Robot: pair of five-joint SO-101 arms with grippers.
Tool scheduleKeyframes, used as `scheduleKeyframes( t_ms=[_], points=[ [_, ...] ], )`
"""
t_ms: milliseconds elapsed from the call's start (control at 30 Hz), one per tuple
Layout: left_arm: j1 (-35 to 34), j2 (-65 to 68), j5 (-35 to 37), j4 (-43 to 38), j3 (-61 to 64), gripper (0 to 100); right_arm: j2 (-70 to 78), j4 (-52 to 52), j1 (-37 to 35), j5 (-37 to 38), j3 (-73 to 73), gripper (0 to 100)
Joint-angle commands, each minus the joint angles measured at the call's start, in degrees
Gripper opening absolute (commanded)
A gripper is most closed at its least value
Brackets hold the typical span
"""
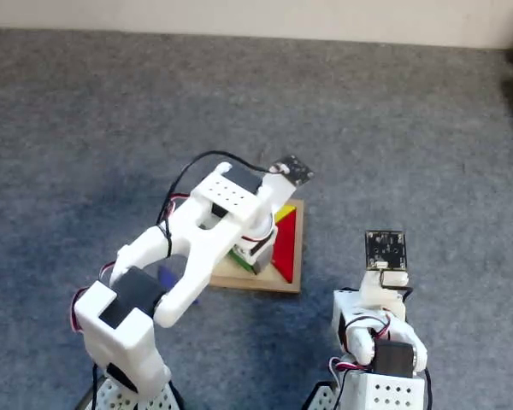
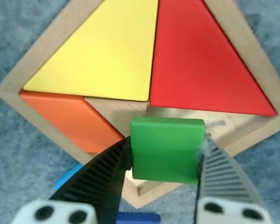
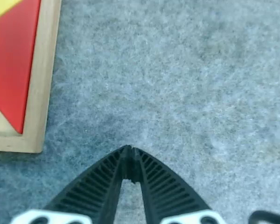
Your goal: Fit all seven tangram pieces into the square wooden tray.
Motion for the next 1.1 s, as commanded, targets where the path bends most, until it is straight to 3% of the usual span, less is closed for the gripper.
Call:
scheduleKeyframes(
  t_ms=[0,467,867,1067],
  points=[
    [0.75,-0.48,0.62,-0.26,-2.24,28,-1.01,0.4,0.57,0.62,5.85,0.5],
    [0.4,-1.1,2.55,-0.18,-2.68,28,-1.01,0.4,0.57,0.62,5.85,0.5],
    [-6.73,-1.1,2.11,-2.73,-2.86,28,-1.01,0.4,0.57,0.62,5.85,0.5],
    [-6.73,-7.6,2.46,2.46,-4.26,28,-1.01,0.4,0.57,0.62,5.85,0.5]
  ],
)
